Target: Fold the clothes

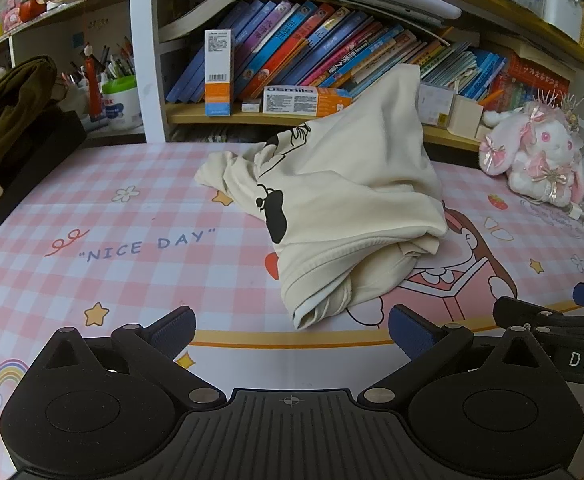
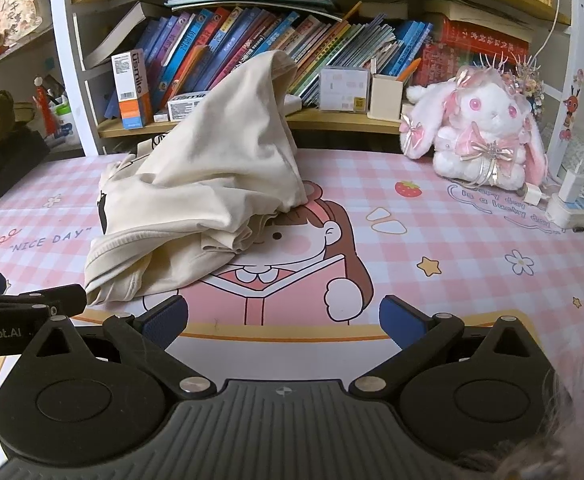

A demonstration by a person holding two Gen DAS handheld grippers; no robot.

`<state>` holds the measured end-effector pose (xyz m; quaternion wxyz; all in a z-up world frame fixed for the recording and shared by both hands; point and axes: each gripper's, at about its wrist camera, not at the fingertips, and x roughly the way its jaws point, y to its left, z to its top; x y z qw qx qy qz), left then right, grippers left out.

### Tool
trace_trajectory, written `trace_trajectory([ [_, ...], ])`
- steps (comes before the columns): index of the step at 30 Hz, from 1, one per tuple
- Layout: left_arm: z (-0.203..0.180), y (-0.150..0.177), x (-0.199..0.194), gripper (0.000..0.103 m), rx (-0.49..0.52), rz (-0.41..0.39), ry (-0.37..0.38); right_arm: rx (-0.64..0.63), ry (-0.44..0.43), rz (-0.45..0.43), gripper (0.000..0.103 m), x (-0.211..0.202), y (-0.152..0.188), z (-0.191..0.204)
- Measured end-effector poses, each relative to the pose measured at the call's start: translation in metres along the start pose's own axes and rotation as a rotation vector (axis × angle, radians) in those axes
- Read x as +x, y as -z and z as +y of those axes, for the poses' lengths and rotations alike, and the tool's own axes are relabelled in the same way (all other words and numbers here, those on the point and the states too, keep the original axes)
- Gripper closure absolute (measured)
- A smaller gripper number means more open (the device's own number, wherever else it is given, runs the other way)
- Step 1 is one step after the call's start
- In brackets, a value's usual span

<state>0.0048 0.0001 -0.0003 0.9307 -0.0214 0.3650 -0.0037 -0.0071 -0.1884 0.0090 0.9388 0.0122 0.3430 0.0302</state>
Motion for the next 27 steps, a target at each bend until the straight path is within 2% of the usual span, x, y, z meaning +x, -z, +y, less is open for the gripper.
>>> trace_trajectory([
  [27,-0.0005,0.0011,0.0002,0.0,0.008,0.006,0.0,0.014,0.005,0.007,0.0,0.0005,0.002,-0.0028],
])
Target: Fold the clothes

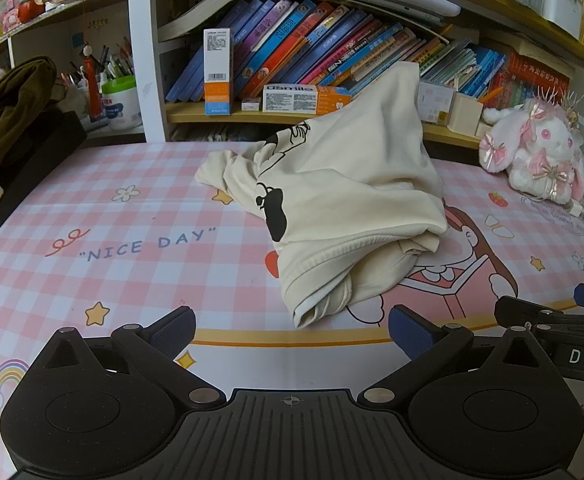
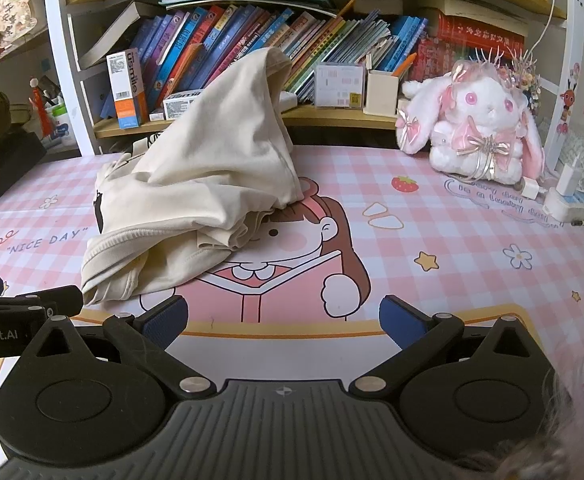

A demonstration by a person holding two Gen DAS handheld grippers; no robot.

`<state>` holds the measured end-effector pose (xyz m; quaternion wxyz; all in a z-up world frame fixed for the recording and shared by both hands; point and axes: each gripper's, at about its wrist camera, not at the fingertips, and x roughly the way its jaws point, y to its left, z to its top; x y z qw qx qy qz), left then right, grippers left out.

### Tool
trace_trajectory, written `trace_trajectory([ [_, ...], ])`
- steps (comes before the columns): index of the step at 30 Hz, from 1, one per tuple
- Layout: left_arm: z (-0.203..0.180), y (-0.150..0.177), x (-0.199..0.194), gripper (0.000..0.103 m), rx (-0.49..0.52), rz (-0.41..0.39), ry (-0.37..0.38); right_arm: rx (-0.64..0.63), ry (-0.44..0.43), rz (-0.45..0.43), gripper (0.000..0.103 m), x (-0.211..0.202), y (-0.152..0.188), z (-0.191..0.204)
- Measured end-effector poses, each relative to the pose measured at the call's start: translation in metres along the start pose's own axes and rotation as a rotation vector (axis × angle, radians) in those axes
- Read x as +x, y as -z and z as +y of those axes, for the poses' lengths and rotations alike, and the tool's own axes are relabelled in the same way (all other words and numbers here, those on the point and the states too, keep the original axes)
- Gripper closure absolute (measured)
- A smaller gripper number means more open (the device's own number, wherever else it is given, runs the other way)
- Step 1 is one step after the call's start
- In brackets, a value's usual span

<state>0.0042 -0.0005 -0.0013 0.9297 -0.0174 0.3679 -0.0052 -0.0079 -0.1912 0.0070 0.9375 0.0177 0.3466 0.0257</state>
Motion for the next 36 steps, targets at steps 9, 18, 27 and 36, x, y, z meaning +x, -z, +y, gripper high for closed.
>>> trace_trajectory([
  [9,0.003,0.002,0.002,0.0,-0.013,0.017,0.015,0.004,-0.014,0.014,0.0,0.003,0.001,-0.001],
  [18,0.001,0.006,0.011,0.0,0.016,0.026,-0.013,0.012,-0.033,0.054,0.0,0.014,0.006,-0.003],
  [27,-0.008,0.0,0.023,0.0,0.098,0.027,0.001,-0.001,-0.051,0.04,0.0,0.025,0.002,-0.011],
  [36,-0.02,-0.011,0.033,0.0,0.178,-0.035,0.028,-0.089,-0.048,0.02,0.0,0.037,-0.001,-0.019],
])
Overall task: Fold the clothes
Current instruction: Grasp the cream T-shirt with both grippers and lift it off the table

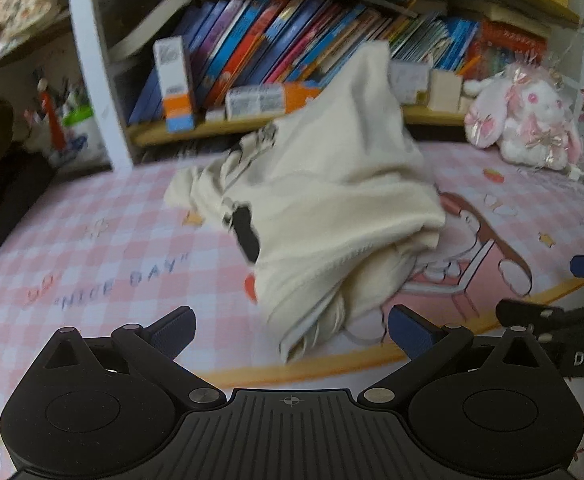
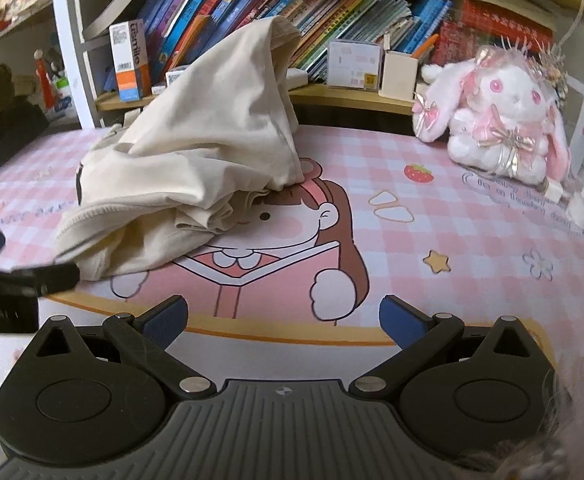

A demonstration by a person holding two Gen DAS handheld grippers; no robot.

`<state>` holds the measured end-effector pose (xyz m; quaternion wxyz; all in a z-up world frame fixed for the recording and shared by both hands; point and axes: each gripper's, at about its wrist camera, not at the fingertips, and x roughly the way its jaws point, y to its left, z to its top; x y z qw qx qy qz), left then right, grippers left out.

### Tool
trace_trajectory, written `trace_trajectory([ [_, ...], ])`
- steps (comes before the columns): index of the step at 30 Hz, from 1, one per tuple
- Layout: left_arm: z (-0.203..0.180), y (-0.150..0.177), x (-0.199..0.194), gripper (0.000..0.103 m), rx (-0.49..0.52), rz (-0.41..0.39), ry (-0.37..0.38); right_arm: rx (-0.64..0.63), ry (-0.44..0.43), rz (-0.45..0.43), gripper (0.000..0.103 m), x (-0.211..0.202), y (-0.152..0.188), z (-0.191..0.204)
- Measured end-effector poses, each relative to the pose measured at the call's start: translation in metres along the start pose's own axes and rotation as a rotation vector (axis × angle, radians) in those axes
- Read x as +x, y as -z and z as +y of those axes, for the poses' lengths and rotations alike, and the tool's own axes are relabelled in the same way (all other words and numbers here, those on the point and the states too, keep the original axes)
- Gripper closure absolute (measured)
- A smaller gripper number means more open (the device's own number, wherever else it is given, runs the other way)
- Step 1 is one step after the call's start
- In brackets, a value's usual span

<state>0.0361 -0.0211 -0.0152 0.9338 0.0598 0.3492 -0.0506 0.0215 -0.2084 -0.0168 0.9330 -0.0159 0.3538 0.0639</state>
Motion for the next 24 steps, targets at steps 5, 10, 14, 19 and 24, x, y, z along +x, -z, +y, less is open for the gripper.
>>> trace_trajectory([
  [5,-0.007,-0.008,0.016,0.001,0.066,-0.024,0.001,-0.082,-0.041,-0.02,0.0,0.004,-0.007,-0.003],
  [10,-0.016,-0.01,0.033,0.011,0.123,-0.029,0.003,-0.303,-0.071,-0.058,0.0,0.004,-0.021,0.003],
  [14,-0.02,-0.014,0.042,0.062,0.162,-0.037,-0.006,-0.498,-0.089,-0.099,0.002,0.005,-0.03,0.011],
  [19,-0.012,-0.031,0.005,0.094,0.107,-0.147,0.076,-0.809,-0.067,-0.168,0.008,0.016,-0.03,0.029],
  [24,-0.005,-0.036,-0.049,0.094,0.094,-0.266,0.159,-1.132,-0.053,-0.319,0.019,0.025,-0.022,0.049],
])
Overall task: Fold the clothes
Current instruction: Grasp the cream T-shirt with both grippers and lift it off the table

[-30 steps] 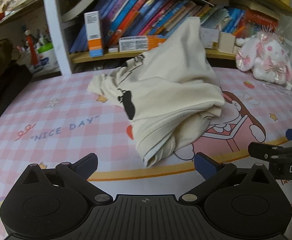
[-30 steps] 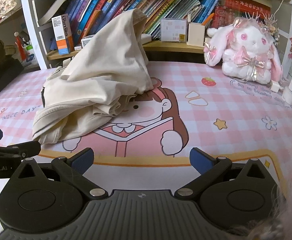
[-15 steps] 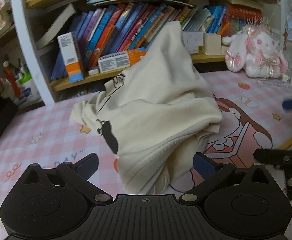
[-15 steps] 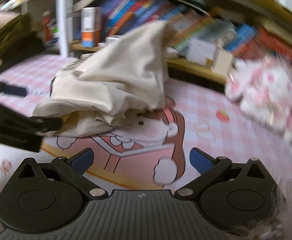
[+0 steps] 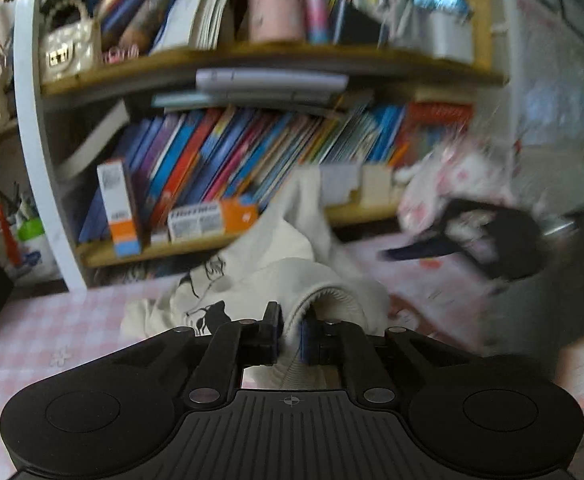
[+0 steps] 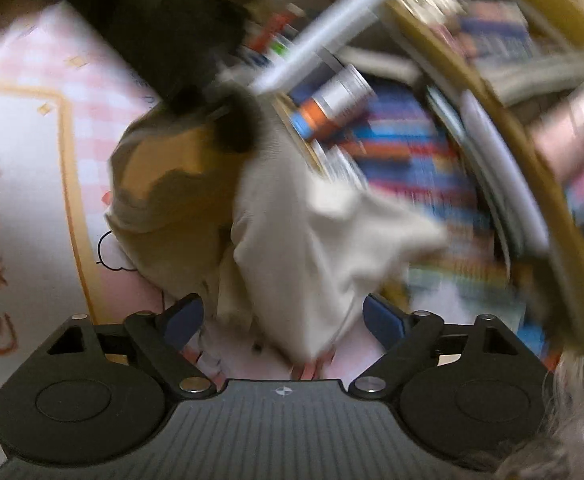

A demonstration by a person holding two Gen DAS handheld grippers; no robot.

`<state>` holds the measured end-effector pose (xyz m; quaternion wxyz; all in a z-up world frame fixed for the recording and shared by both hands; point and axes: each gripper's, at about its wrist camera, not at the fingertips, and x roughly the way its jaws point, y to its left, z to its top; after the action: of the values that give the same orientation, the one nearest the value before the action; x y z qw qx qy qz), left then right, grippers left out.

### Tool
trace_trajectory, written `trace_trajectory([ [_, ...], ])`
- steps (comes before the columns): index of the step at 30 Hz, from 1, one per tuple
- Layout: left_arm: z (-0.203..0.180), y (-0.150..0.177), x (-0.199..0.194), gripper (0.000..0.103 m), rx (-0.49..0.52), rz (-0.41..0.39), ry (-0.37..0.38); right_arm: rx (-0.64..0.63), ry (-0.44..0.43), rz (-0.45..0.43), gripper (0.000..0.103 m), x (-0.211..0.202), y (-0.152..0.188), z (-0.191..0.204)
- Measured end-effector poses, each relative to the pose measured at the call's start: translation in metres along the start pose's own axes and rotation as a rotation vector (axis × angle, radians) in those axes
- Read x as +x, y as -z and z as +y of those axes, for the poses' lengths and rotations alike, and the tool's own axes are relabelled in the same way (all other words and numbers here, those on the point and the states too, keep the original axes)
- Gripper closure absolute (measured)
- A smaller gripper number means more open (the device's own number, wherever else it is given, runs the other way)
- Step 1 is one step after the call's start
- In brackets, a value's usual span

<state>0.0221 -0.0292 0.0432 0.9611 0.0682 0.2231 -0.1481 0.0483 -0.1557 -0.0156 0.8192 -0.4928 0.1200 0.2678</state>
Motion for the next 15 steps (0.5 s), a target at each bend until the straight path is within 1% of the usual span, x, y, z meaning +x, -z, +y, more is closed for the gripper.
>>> trace_trajectory([
  [1,0.001,0.0,-0.007,0.094,-0.004,-0.009,-0.006,-0.07,0.014,-0.025,0.023,0.003,-0.002,0.004],
  [3,0.004,0.001,-0.017,0.094,-0.016,-0.004,-0.041,-0.172,0.038,-0.06,0.041,0.01,-0.005,0.005],
  [4,0.006,0.002,-0.019,0.088,-0.02,0.006,-0.077,-0.2,0.033,-0.073,0.078,0.011,-0.008,0.001],
  [5,0.009,0.005,-0.02,0.087,-0.027,0.019,-0.12,-0.219,0.024,-0.084,0.101,0.011,-0.011,-0.005],
  [6,0.011,0.009,-0.022,0.083,-0.045,0.031,-0.139,-0.206,-0.002,-0.094,0.1,0.007,-0.016,-0.016],
  [7,0.014,0.013,-0.024,0.07,-0.07,0.042,-0.147,-0.162,-0.041,-0.111,0.1,0.0,-0.022,-0.033],
  [8,0.013,0.017,-0.027,0.061,-0.095,0.041,-0.15,-0.099,-0.075,-0.128,0.1,-0.01,-0.029,-0.052],
  [9,0.011,0.022,-0.03,0.043,-0.123,0.034,-0.15,-0.04,-0.089,-0.149,0.1,-0.02,-0.037,-0.072],
  [10,0.007,0.026,-0.034,0.036,-0.147,0.022,-0.141,0.005,-0.097,-0.17,0.1,-0.031,-0.046,-0.089],
  [11,0.0,0.03,-0.036,0.034,-0.159,0.012,-0.124,0.015,-0.089,-0.192,0.1,-0.04,-0.056,-0.101],
  [13,-0.014,0.035,-0.034,0.033,-0.164,0.019,-0.105,0.02,-0.062,-0.236,0.1,-0.059,-0.076,-0.12],
  [15,-0.03,0.039,-0.026,0.032,-0.16,0.038,-0.11,0.027,-0.034,-0.268,0.1,-0.075,-0.092,-0.136],
])
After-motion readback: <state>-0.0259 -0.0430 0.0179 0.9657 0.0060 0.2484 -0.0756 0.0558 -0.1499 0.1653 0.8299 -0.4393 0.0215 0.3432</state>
